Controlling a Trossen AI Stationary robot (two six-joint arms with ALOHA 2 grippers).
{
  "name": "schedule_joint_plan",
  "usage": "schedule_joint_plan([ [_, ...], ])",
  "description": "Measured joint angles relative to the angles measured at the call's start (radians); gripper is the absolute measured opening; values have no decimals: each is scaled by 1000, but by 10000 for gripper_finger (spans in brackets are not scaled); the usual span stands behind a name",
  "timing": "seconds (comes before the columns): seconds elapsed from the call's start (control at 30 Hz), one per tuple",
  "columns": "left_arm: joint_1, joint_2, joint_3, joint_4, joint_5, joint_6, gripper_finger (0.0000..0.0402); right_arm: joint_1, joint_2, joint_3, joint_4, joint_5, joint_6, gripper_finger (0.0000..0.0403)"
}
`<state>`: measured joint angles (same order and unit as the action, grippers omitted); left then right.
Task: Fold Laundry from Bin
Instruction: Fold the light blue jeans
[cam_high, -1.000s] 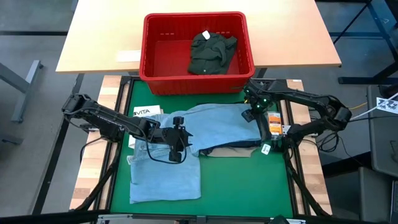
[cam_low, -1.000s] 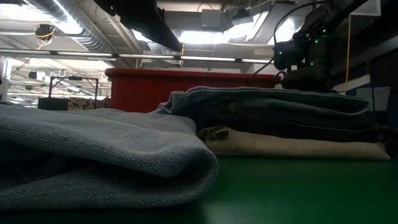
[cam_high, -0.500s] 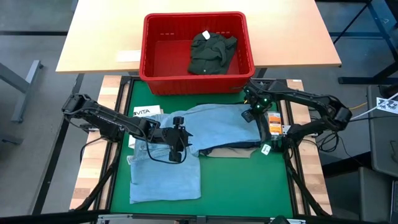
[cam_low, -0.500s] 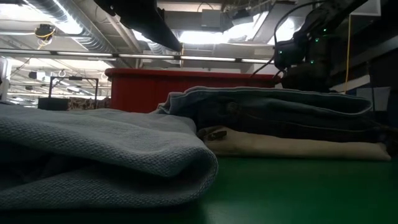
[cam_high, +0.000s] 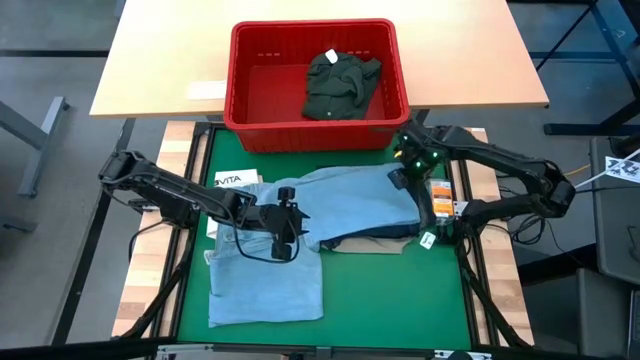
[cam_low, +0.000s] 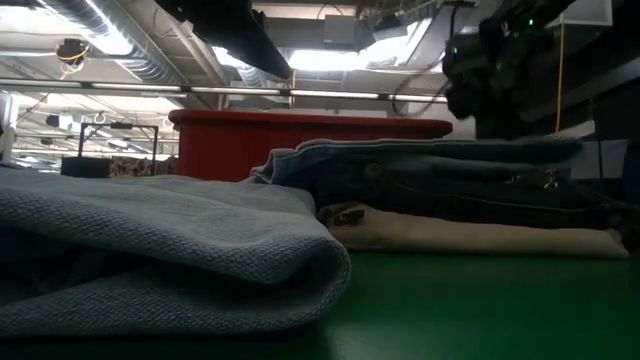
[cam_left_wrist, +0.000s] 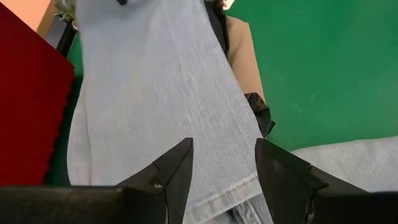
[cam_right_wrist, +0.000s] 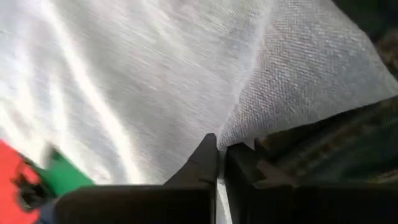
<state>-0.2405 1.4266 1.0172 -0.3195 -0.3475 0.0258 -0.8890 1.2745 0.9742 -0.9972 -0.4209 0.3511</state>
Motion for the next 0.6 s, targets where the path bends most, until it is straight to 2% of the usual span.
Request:
schedule_joint_plan([
  [0.2,0,-47,-1,-9,-8,0,167,59,-13,126,38,-7,97,15],
  [0.47,0,-98,-1,-13,-16,-2,167,232,-12,224,207,1,221,7],
  [0.6,11,-88,-1,-28,-2,-77,167,267,-12,252,200,37,228,11],
])
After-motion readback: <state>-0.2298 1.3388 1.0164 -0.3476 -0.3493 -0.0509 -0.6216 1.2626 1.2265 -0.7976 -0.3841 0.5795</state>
